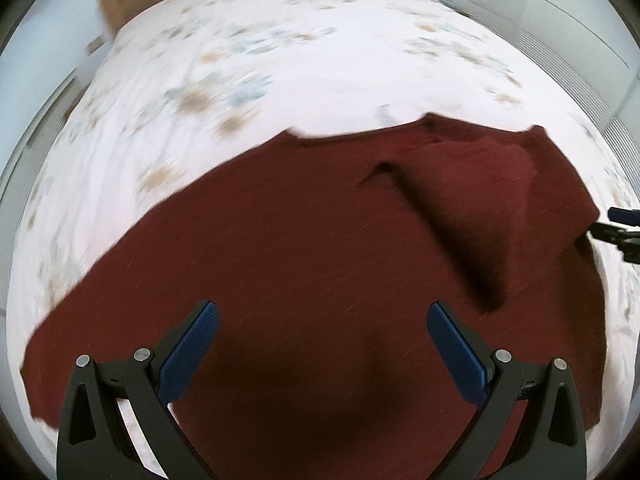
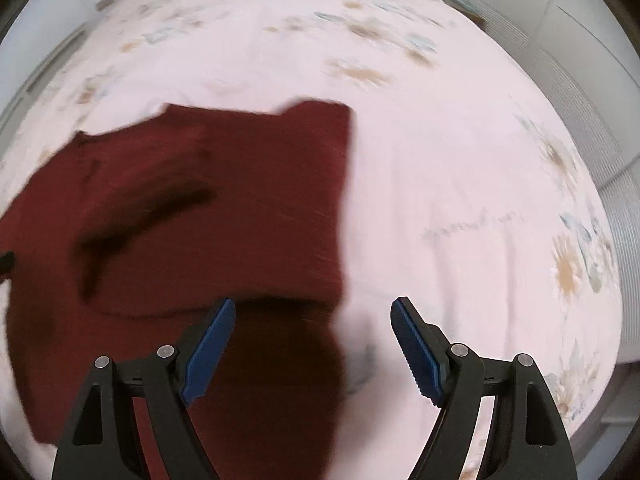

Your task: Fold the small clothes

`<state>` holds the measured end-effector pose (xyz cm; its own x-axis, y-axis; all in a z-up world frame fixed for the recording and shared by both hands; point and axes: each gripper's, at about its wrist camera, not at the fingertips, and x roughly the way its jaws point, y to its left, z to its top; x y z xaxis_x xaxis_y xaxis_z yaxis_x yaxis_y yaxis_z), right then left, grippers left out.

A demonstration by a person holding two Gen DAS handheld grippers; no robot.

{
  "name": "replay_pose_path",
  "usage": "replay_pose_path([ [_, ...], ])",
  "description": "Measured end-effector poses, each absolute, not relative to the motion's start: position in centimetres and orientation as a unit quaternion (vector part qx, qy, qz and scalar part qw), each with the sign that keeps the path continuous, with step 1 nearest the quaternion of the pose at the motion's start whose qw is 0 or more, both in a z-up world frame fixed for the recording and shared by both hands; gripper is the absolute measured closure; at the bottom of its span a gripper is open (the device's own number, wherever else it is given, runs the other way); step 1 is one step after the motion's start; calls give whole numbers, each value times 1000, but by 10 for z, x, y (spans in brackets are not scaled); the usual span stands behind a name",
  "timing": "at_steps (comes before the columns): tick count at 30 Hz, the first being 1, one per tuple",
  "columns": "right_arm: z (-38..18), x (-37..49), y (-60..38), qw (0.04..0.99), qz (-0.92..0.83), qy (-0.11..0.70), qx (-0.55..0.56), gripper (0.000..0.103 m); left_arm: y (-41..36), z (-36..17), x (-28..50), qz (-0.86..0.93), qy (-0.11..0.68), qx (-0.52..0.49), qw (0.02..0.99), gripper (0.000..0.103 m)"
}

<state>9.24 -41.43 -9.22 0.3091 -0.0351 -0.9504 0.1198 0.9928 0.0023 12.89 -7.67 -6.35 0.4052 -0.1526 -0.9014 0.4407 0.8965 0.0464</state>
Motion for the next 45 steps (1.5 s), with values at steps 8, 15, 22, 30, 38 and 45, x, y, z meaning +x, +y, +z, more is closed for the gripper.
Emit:
replay_pose_path([
  [8,-122,88,-423,798,-36,599,64,22,-164,-71,144,-233,504,205,805,1],
  [15,-125,89,-424,799,-28,596,75,22,-234,-98,154,-247,497,263,789,1],
  [22,-135,95,-424,800,-32,594,74,22,-276,-134,171,-235,523,307,759,21],
  [30,-132,104,-423,806,-42,585,81,24,-265,-141,199,-208,539,276,768,87],
  [38,-119,106,-424,819,-48,565,89,86,-195,-96,218,-193,513,194,813,88],
  [45,-118,102,-408,818,-38,568,76,87,-120,-83,226,-155,494,115,848,89],
])
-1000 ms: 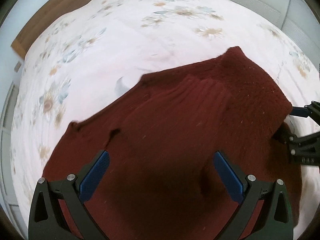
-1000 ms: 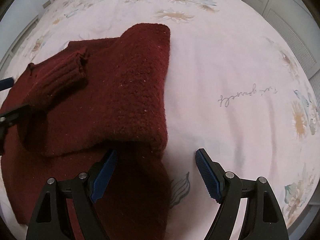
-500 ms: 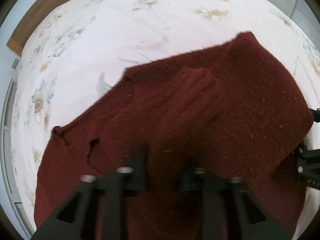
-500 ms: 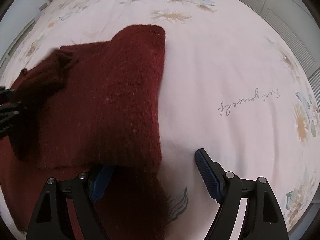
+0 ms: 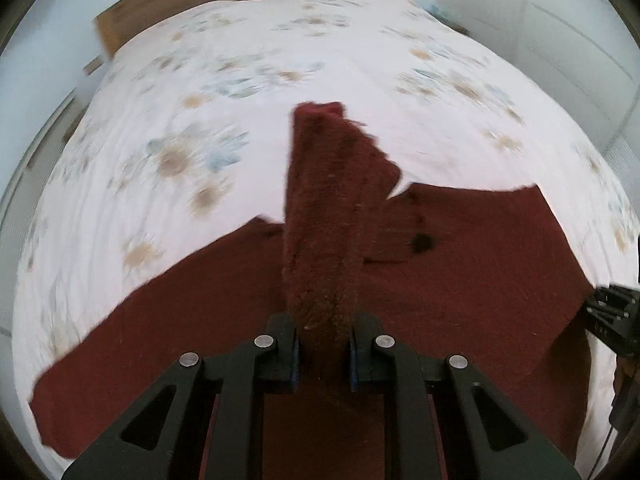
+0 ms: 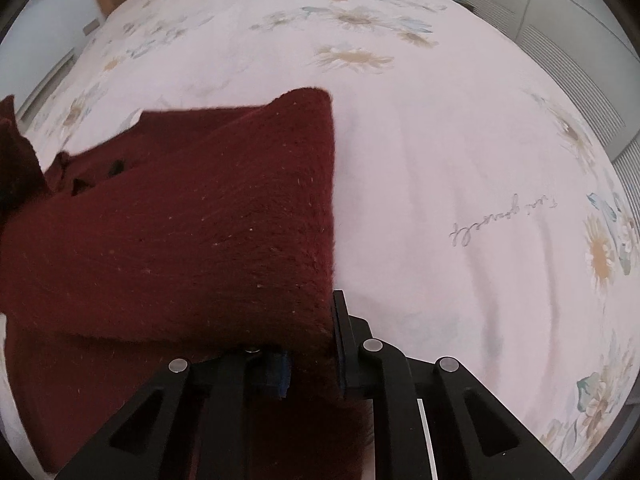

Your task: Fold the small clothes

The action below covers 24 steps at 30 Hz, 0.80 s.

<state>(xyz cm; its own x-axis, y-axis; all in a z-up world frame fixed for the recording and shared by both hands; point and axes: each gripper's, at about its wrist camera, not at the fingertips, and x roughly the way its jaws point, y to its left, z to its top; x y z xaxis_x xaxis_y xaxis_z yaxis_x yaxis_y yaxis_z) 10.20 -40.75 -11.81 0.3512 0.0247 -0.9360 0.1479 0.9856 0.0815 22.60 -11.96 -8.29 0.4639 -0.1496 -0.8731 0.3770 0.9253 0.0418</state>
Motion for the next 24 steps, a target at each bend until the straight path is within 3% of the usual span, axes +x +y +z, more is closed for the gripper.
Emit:
replay_pose_path([
  [8,-126,107,-391,808,-35,586,52,87,-57,-126,227,-124,544,64,828,84],
  [11,-128,115,-389,805,-35,590,53,86,-35,-130,225,-114,557,44,821,76],
  [17,-127,117,-389,802,-37,593,54,83,-10,-125,200,-98,579,16,809,50],
  [22,-128,112,-390,799,-38,598,49,77,11,-113,174,-94,592,0,801,43],
  [24,-129,108,-394,799,-38,599,49,76,20,-106,168,-89,591,4,802,34],
])
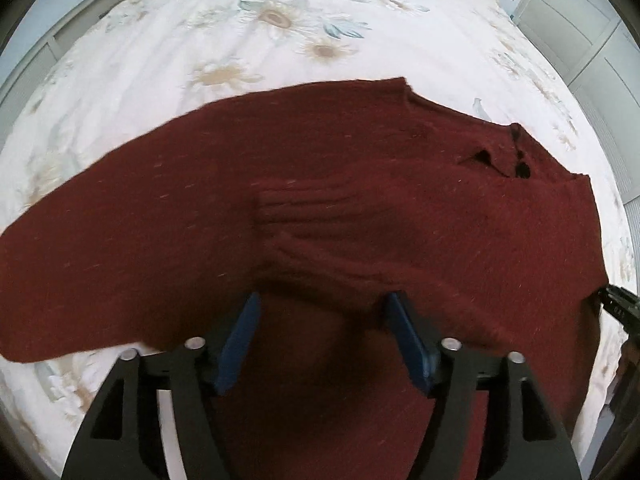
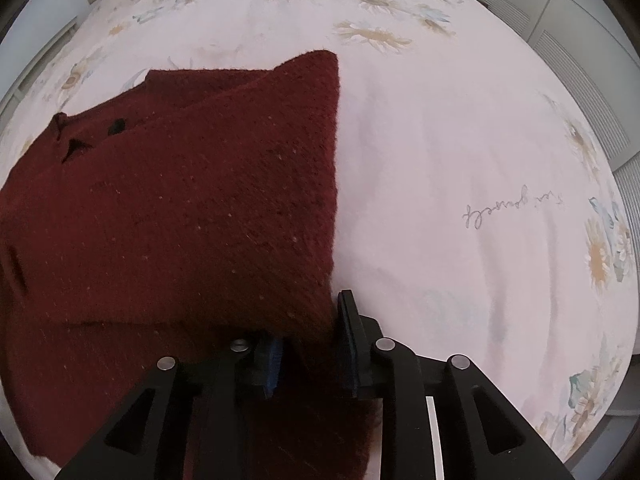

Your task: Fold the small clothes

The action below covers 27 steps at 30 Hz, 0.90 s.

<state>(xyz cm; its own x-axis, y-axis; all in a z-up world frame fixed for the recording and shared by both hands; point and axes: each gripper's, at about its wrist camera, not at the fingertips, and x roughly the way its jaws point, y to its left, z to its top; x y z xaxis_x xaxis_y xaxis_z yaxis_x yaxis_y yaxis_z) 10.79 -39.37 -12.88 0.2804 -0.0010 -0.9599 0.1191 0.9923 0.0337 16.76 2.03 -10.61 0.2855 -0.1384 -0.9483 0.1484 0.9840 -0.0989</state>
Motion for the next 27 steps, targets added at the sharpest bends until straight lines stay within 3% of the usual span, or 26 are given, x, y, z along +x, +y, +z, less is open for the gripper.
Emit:
replay_pose_path([
  [2,-128,105,-395,797,-38,601,50,72,29,-101,166,-88,592,-4,801,26],
  [5,-126,100,-397,796,-41,603,45,64,43,-93,171,-86,591,-35,801,1],
  [11,-118,89,-401,797,-45,602,36,53,53,-82,191,-69,580,-69,809,1],
  [20,-109,76,-404,799,-37,600,35,48,20,-140,204,-53,641,-38,765,1],
  [24,-108,71,-405,795,-30,606,22,46,1,-144,194,-43,626,3,779,2],
  [25,-107,71,-405,792,-30,610,14,46,-2,-144,192,-41,625,8,780,3],
  [27,-104,71,-405,790,-30,612,2,44,-9,-144,190,-45,622,11,781,16],
])
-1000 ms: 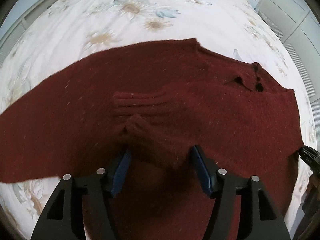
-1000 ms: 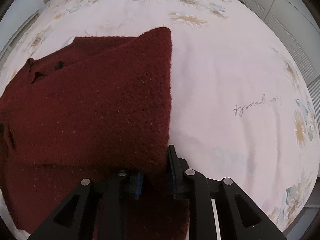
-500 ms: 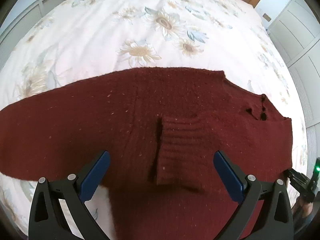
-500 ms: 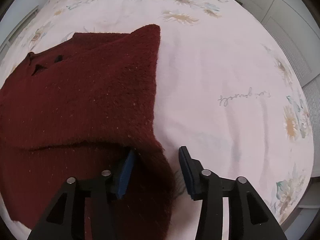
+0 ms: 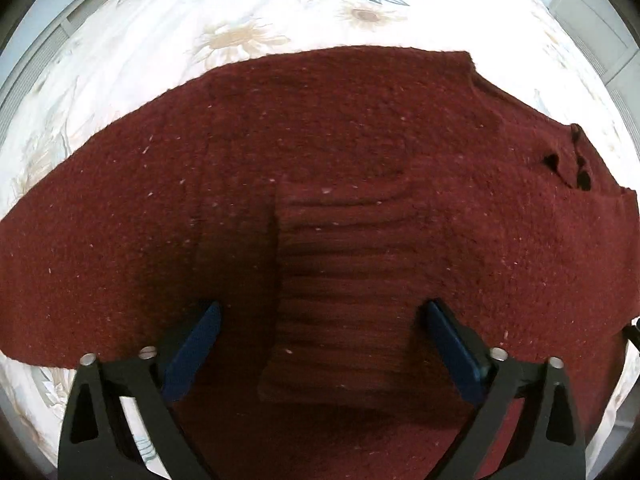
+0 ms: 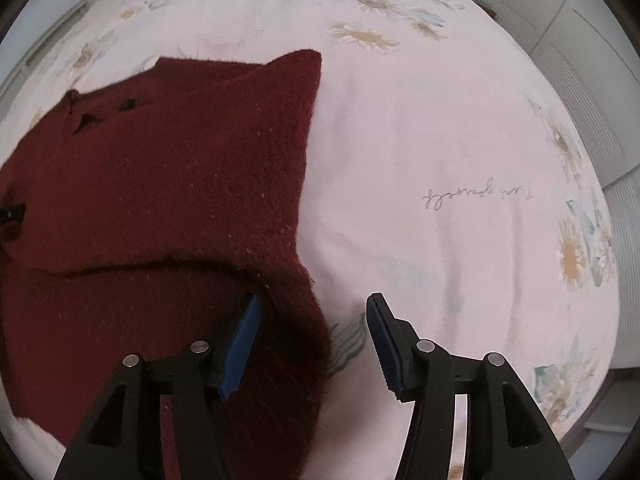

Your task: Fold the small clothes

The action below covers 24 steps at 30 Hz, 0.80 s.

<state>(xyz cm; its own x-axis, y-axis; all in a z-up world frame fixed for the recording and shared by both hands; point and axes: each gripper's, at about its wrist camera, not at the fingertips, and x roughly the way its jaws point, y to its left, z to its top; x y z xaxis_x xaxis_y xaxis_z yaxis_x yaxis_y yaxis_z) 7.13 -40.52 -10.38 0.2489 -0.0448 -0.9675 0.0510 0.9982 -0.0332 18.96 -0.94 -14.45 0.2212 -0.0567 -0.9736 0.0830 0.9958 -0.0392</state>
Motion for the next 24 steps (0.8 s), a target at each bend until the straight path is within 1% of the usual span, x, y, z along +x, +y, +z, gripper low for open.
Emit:
replay_pose_path([
  [1,-102,72,-405,791,-31,611,1,39,-14,-143,188,-50,621,10,782,20],
  [2,-98,72,-405,794,-33,608,1,34,-18,-143,189,-54,619,11,784,31],
  [3,-94,72,-407,797,-35,603,7,31,-22,-141,187,-61,616,15,786,43],
  [4,-92,72,-408,799,-35,601,12,28,-28,-139,185,-68,612,22,788,47],
  [5,-90,73,-409,800,-35,599,19,28,-32,-137,187,-69,608,31,790,56],
  [6,-88,74,-410,801,-36,597,26,27,-38,-134,185,-75,603,41,793,71],
  [9,-86,82,-417,804,-37,592,45,26,-54,-129,182,-84,592,59,800,87],
  [12,-86,95,-421,804,-33,591,63,24,-65,-121,181,-82,580,61,808,89],
  [16,-95,124,-430,797,-37,597,90,24,-69,-107,178,-81,563,55,821,90],
  [24,-119,149,-420,793,-17,603,89,24,-70,-95,170,-84,552,63,827,90],
])
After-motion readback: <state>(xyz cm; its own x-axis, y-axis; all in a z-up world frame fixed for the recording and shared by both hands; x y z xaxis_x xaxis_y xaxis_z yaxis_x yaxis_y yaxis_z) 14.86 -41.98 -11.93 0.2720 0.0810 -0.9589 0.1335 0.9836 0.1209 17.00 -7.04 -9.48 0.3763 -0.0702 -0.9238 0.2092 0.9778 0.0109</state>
